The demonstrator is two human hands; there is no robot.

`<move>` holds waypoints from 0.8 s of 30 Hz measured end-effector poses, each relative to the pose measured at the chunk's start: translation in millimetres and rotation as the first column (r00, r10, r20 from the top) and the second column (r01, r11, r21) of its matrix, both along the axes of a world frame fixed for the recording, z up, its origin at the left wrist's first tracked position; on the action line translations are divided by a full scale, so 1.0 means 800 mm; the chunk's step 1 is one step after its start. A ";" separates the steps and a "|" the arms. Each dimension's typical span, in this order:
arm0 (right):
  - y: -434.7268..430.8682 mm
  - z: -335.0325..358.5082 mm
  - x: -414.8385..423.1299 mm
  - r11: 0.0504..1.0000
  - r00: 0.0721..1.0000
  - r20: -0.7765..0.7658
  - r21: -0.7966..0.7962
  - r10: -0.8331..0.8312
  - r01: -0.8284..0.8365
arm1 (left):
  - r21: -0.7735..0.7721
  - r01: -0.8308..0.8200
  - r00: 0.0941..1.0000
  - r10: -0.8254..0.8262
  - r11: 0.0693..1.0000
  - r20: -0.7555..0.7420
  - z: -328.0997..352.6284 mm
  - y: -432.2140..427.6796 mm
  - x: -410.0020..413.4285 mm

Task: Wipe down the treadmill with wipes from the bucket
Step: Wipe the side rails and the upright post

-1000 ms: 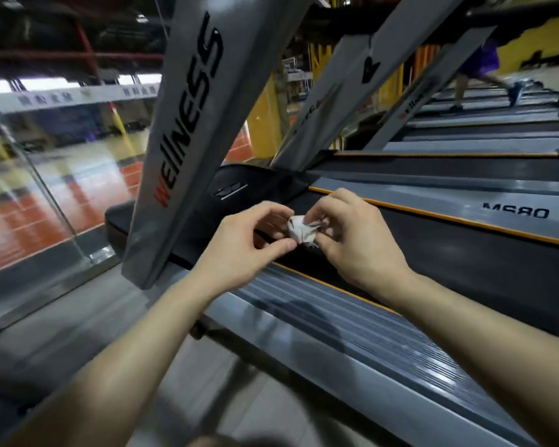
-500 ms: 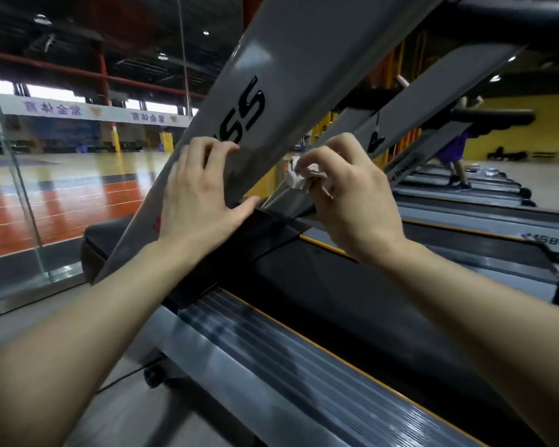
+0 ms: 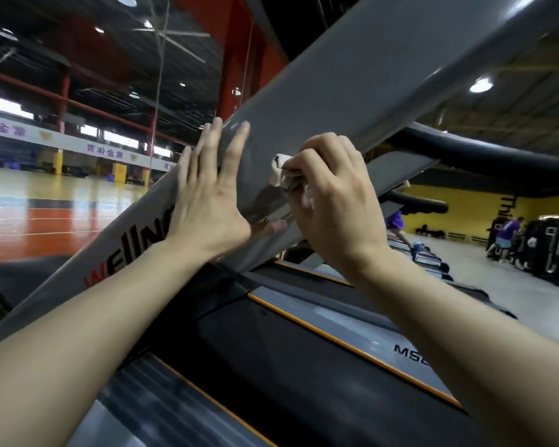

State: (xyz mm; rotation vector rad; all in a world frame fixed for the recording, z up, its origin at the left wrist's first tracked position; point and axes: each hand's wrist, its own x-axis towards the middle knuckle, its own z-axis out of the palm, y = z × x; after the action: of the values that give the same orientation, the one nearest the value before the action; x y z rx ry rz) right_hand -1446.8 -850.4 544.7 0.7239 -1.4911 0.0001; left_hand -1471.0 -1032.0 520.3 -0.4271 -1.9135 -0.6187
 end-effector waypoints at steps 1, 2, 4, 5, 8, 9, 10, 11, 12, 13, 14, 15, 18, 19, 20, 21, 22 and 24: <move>0.007 0.010 0.003 1.000 1.000 0.006 0.021 -0.005 0.005 | 0.000 0.023 1.000 -0.023 1.000 -0.008 0.007 0.007 0.000; 0.014 0.019 0.007 0.999 1.000 0.014 0.032 -0.013 0.012 | 0.003 0.038 0.999 -0.037 0.999 -0.025 0.014 0.013 -0.002; 0.029 0.038 0.019 0.999 0.999 0.029 0.021 -0.035 0.034 | 0.001 0.021 0.996 -0.021 1.000 -0.085 0.024 0.023 -0.011; 0.038 0.048 0.026 0.999 0.999 0.025 0.003 -0.046 0.046 | -0.006 0.011 0.995 -0.012 1.000 -0.103 0.030 0.027 -0.016; 0.070 0.080 0.047 0.995 0.996 -0.044 -0.068 -0.082 0.079 | -0.027 -0.022 0.991 0.019 0.999 -0.130 0.048 0.041 -0.022; 0.081 0.090 0.054 0.991 0.994 -0.065 -0.106 -0.085 0.078 | -0.021 -0.039 0.990 0.035 0.999 -0.135 0.053 0.045 -0.022; 0.090 0.099 0.061 0.986 0.993 -0.081 -0.150 -0.085 0.072 | -0.010 -0.050 0.989 0.048 0.999 -0.139 0.056 0.049 -0.022; 0.095 0.106 0.067 0.979 0.992 -0.091 -0.191 -0.083 0.065 | 0.005 -0.061 0.988 0.061 0.998 -0.143 0.058 0.052 -0.022; 0.095 0.109 0.071 0.974 0.992 -0.093 -0.218 -0.082 0.060 | 0.019 -0.071 0.986 0.073 0.997 -0.149 0.059 0.054 -0.022; 0.091 0.109 0.071 0.973 0.993 -0.086 -0.220 -0.086 0.065 | 0.034 -0.075 0.984 0.079 0.997 -0.157 0.059 0.055 -0.022; 0.083 0.107 0.070 0.978 0.993 -0.070 -0.194 -0.095 0.080 | 0.044 -0.073 0.984 0.080 0.996 -0.159 0.058 0.055 -0.022; 0.074 0.104 0.068 0.984 0.993 -0.051 -0.151 -0.106 0.098 | 0.049 -0.068 0.985 0.075 0.997 -0.155 0.059 0.054 -0.021; 0.057 0.102 0.063 0.990 0.990 -0.006 -0.035 -0.140 0.139 | 0.038 -0.061 0.991 0.065 0.997 -0.115 0.065 0.052 -0.015; 0.060 0.106 0.067 0.986 0.986 0.003 -0.004 -0.166 0.166 | 0.033 -0.067 0.992 0.070 0.997 -0.102 0.067 0.053 -0.012; 0.069 0.112 0.074 0.980 0.980 0.002 0.019 -0.200 0.200 | 0.030 -0.076 0.993 0.079 0.997 -0.092 0.069 0.055 -0.009; 0.082 0.122 0.084 0.974 0.974 -0.011 0.018 -0.228 0.228 | 0.031 -0.083 0.993 0.085 0.996 -0.080 0.072 0.057 -0.004; 0.101 0.134 0.094 0.969 0.969 -0.037 -0.019 -0.245 0.244 | 0.031 -0.087 0.993 0.089 0.996 -0.072 0.076 0.060 0.000; 0.149 0.163 0.118 0.939 0.952 -0.107 -0.227 -0.287 0.258 | 0.013 -0.089 0.992 0.090 0.996 -0.083 0.085 0.069 0.011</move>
State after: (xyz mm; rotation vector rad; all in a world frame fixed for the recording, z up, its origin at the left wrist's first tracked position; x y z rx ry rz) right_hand -1352.2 -731.4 675.3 0.3348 -1.4214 -0.1014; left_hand -1462.3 -976.8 588.3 -0.3533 -1.8388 -0.5425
